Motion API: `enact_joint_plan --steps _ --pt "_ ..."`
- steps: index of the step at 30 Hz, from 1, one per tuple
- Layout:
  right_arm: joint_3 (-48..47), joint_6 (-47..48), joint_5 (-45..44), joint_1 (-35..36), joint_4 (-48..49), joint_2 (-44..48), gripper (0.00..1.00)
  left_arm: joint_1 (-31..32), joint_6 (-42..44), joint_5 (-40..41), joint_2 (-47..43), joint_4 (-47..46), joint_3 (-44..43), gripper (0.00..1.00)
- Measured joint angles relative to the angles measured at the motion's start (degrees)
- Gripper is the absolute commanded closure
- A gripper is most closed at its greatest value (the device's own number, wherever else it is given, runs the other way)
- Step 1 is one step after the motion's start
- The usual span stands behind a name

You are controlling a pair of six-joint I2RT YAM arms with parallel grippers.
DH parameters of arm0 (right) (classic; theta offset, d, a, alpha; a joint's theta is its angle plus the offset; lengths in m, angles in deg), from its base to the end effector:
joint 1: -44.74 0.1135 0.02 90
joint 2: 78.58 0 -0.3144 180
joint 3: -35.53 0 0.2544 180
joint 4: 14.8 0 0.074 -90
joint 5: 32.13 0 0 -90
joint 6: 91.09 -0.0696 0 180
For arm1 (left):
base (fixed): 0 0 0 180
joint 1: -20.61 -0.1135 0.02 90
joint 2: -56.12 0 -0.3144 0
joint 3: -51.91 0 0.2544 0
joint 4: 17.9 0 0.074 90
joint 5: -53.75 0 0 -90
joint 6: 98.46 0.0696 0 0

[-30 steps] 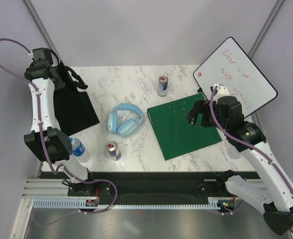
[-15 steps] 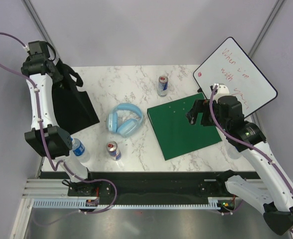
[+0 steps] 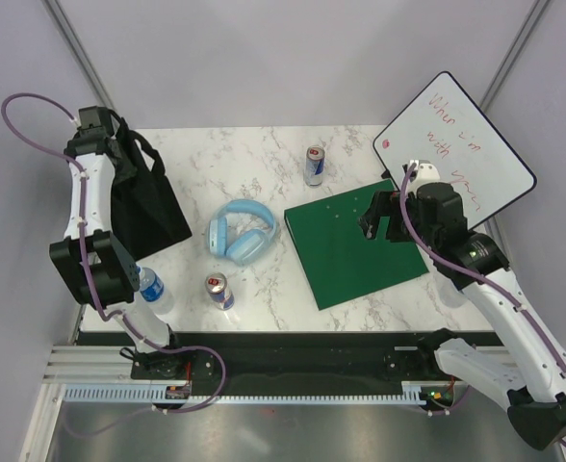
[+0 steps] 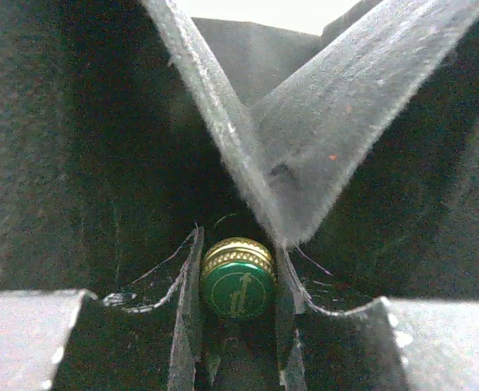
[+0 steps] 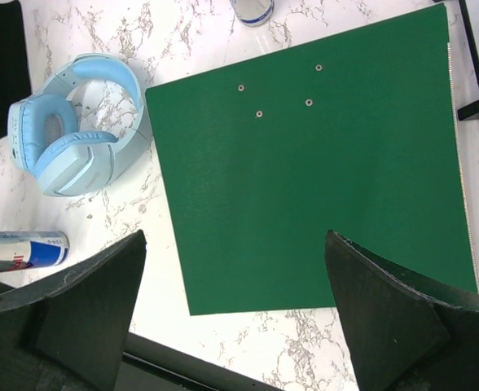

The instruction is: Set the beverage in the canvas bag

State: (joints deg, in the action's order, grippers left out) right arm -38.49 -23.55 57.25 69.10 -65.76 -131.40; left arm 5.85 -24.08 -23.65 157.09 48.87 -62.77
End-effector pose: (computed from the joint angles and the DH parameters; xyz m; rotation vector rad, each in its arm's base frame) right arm 0.1751 0.0784 0.3847 -0.0286 2.1267 0.4797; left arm 0.3948 0.1197 0.3690 -0.7390 2.3724 0.2679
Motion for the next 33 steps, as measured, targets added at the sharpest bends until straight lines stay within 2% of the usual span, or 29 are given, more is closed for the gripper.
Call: enact_joint_plan --steps 8,12,16,21,24,33 --pt "-0.1 -0.1 -0.5 0.0 -0.5 -0.2 0.02 0.0 0.0 -1.8 -0.7 -5.1 5.7 0.98" --pt "-0.4 -0.1 -1.2 0.0 -1.5 -0.2 0.02 0.0 0.0 -2.3 -0.7 -5.4 6.2 0.90" --pt "-0.5 -0.1 -2.4 0.0 -2.1 0.2 0.02 0.0 0.0 -2.6 -0.7 -6.8 7.4 0.89" --pt "-0.5 -0.2 -3.0 0.0 -2.6 0.8 0.02 0.0 0.0 -3.1 -0.7 -8.1 9.8 0.70" --pt "-0.5 -0.2 -3.3 0.0 -2.6 1.1 0.02 0.0 0.0 -3.1 -0.7 -8.3 10.4 0.65" --pt "-1.9 -0.3 -3.3 0.0 -3.7 1.2 0.02 0.0 0.0 -2.7 -0.7 -9.2 10.9 0.58"
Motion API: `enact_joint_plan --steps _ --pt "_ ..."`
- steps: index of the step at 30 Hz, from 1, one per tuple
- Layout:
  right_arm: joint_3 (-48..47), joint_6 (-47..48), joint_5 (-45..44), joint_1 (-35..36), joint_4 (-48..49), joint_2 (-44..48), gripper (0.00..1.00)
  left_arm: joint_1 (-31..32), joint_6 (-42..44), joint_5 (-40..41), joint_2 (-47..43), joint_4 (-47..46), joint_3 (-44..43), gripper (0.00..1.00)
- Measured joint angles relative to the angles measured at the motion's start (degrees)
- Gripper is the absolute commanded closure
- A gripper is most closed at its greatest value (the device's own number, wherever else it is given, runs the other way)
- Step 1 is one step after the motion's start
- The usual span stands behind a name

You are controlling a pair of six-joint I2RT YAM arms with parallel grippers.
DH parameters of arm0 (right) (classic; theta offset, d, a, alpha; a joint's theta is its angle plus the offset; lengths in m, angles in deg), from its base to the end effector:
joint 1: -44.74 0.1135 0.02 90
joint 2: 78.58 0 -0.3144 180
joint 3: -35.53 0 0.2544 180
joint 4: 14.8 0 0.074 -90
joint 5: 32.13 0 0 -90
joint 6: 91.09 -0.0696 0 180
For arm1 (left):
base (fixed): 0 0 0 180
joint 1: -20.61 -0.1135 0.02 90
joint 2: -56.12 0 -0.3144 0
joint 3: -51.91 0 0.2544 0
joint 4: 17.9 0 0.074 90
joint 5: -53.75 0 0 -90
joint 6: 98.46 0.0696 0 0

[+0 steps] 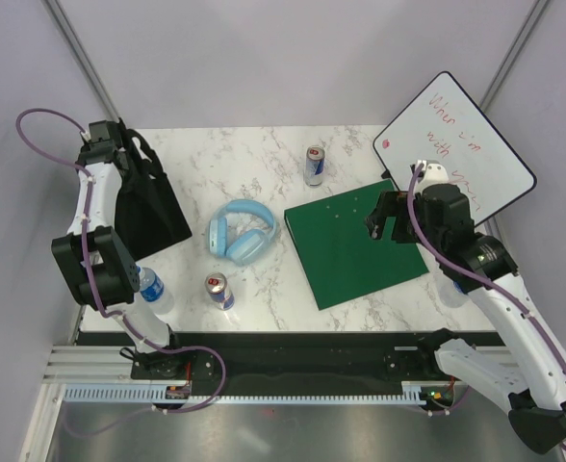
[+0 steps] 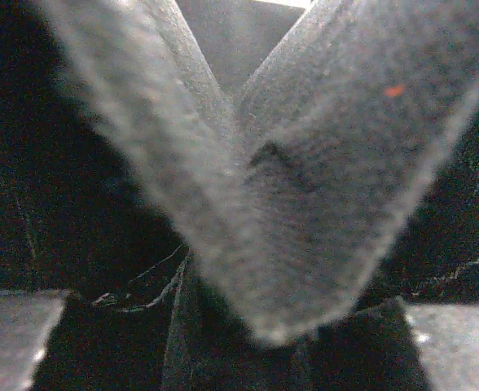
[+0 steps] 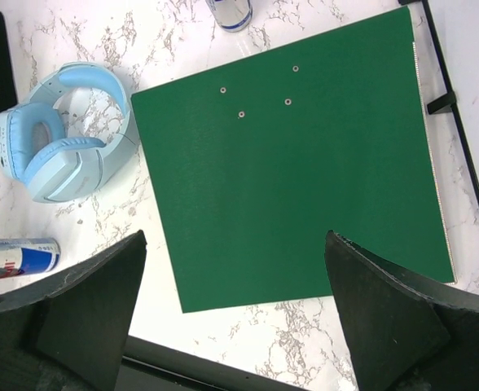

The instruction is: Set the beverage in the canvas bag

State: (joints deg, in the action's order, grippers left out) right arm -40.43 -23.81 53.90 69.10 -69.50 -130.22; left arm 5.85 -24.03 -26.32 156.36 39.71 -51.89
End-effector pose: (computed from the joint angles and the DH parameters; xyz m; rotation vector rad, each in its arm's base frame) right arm 0.1664 0.0700 0.3923 0.0118 2.1278 0.4192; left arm 0.3968 0.1170 0.3233 -0.7236 2.3997 0.2119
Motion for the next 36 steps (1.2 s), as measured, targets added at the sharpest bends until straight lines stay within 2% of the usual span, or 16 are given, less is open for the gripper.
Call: enact_joint_plan --steps 8,15,24,28,32,36 --pt "-0.9 -0.1 0.0 0.0 -0.3 0.1 0.02 0.0 0.0 0.1 0.0 -3.0 1.2 0.52" --pt "-1.9 -0.2 0.0 0.0 -1.2 0.1 0.03 0.0 0.0 0.1 0.0 -4.0 2.1 0.38" --pt "-3.0 -0.2 -0.8 0.0 -2.2 0.2 0.02 0.0 0.0 -0.1 -0.1 -4.3 2.2 0.31" --pt "-3.0 -0.2 -1.1 0.0 -2.7 0.5 0.02 0.0 0.0 -1.2 -1.0 -4.2 2.1 0.28" --pt "-3.1 -0.2 -1.1 0.0 -2.8 0.8 0.02 0.0 0.0 -2.6 -2.7 -4.0 2.1 0.19" --pt "-3.3 -0.2 -1.1 0.0 -2.9 1.0 0.02 0.0 0.0 -2.6 -5.0 -3.8 2.1 0.17"
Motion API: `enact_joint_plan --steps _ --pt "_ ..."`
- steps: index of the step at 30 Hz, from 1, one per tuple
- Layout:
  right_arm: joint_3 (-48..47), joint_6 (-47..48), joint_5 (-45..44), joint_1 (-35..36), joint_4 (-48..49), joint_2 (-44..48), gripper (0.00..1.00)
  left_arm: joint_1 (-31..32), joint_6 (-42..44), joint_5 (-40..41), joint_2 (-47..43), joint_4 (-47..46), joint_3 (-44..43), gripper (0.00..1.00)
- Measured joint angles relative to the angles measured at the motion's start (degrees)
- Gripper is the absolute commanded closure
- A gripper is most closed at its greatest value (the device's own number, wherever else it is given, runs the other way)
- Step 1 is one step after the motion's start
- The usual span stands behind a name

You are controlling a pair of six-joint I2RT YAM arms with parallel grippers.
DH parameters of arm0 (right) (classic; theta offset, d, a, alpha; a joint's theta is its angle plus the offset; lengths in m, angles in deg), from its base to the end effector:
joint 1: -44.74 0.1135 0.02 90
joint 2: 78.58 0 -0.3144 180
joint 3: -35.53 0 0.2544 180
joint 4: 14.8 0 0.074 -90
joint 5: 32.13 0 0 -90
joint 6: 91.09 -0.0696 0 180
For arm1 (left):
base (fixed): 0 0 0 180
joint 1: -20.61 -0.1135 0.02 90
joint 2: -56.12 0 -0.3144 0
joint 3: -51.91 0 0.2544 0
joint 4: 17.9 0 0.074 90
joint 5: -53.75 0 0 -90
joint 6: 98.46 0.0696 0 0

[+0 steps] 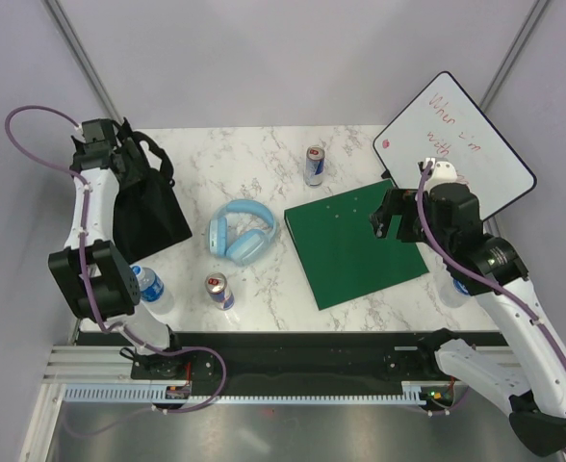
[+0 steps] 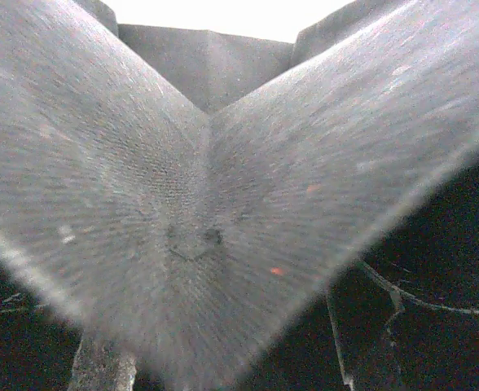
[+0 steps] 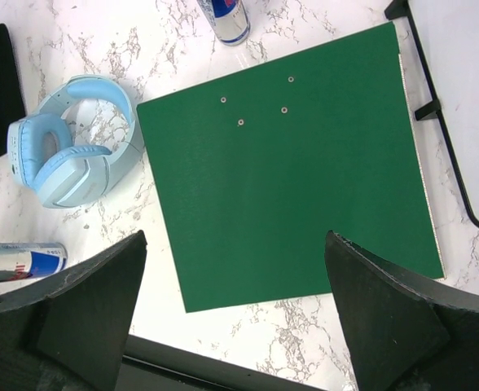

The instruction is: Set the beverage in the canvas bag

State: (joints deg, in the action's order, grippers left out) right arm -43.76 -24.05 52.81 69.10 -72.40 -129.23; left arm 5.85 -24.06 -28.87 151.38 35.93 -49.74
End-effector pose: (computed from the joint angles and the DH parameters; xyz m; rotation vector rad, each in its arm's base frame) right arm 0.1568 0.0643 0.4092 0.0290 2.1002 0.4118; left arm 0.3830 0.1101 0.3495 -0.6850 2.2949 0.1476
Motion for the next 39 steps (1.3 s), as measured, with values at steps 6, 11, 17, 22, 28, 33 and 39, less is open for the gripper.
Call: enact_joint_plan --steps 6,11,17,22,28,33,39 --pt "-0.3 0.0 0.0 0.0 -0.1 0.4 0.02 0.0 0.0 -0.4 -2.1 0.5 -0.9 0.06" --pt "-0.3 0.2 0.0 0.0 -0.2 1.1 0.02 0.0 0.0 -0.5 -3.5 1.7 -2.3 0.02" --pt "-0.3 0.2 0.0 0.0 -0.2 1.3 0.02 0.0 0.0 -1.1 -6.1 4.7 -6.3 0.02" --pt "-0.3 0.2 0.0 0.0 0.3 1.1 0.02 0.0 0.0 -1.7 -10.4 5.1 -9.1 0.04" --pt "-0.3 0.2 0.0 0.0 0.3 -0.5 0.02 0.0 0.0 -6.2 -13.9 5.2 -12.3 0.04" --pt "-0.3 -0.7 0.5 0.0 0.7 -2.4 0.03 0.3 0.0 -12.1 -16.8 5.4 -12.7 0.04" --pt "-0.3 -1.8 1.6 0.0 0.8 -4.9 0.03 6.5 0.1 -15.6 -24.3 6.0 -10.5 0.05"
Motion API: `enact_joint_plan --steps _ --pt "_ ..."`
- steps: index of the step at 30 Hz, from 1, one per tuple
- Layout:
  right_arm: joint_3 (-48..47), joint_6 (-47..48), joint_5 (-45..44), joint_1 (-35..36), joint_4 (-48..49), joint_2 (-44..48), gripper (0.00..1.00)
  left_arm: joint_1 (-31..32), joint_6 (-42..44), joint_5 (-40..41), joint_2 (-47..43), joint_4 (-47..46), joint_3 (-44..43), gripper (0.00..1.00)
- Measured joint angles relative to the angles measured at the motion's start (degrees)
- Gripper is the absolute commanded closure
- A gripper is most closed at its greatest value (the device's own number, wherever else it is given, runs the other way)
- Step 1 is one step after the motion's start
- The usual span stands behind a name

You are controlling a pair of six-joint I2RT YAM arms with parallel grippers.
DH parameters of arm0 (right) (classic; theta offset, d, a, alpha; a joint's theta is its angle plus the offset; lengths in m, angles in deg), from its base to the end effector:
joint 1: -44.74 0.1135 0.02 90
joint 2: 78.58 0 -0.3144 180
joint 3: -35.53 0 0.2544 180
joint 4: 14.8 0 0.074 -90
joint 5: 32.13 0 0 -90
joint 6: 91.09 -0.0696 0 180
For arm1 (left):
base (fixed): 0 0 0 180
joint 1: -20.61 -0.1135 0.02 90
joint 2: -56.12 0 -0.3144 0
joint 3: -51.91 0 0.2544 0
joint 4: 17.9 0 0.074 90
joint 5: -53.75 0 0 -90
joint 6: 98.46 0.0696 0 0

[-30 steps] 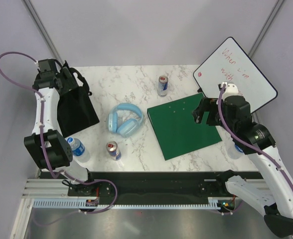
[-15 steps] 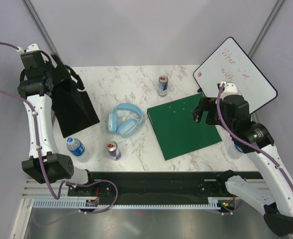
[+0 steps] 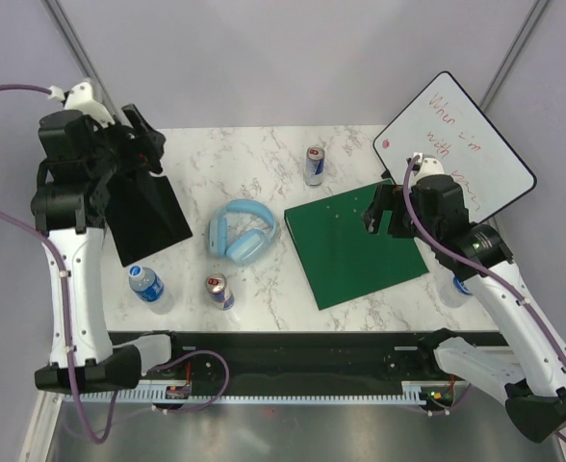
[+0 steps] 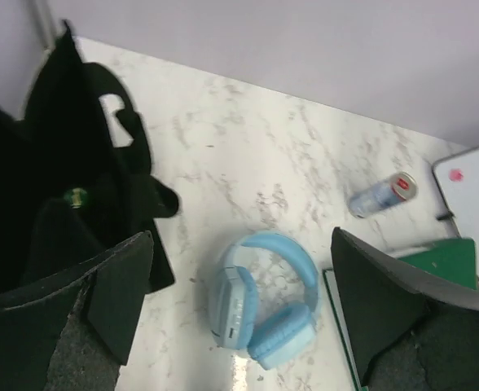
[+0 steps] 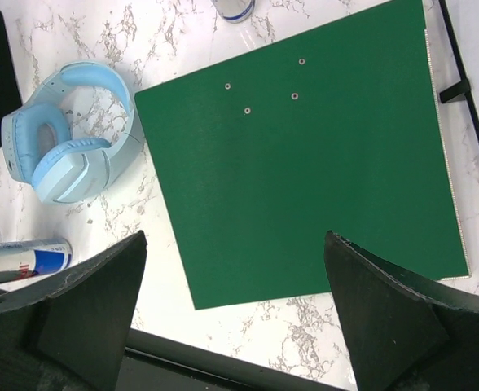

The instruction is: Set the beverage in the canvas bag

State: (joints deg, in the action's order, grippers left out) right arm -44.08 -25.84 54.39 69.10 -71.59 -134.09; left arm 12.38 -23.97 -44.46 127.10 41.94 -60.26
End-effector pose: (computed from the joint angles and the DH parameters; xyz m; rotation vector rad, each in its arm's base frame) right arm 0.1793 0.0766 0.3990 0.0434 2.1715 0.4332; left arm 0.2433 0.0251 0.5326 -0.2945 1.8760 -0.2223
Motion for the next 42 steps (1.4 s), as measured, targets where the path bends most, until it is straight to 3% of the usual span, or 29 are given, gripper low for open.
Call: enact_joint_plan --steps 6,10,15,29,42 --pt "0.0 -0.8 0.2 0.0 0.1 -0.5 0.03 15.9 0.2 3.7 -7.4 2.1 4.7 0.07" --pt "0.0 -1.0 0.7 0.0 0.3 -0.6 0.03 23.6 -0.4 7.0 -13.6 3.5 15.2 0.08" --pt "0.0 -1.0 1.5 0.0 0.4 -1.6 0.04 26.9 -1.4 10.1 -17.1 8.9 25.3 0.09" --pt "1.1 -2.1 2.4 0.0 1.9 -1.6 0.04 33.5 -3.2 7.8 -22.6 18.6 33.9 0.09" --pt "1.9 -2.3 2.8 0.0 2.9 -1.2 0.04 44.8 -9.9 11.2 -16.6 18.0 42.4 0.09"
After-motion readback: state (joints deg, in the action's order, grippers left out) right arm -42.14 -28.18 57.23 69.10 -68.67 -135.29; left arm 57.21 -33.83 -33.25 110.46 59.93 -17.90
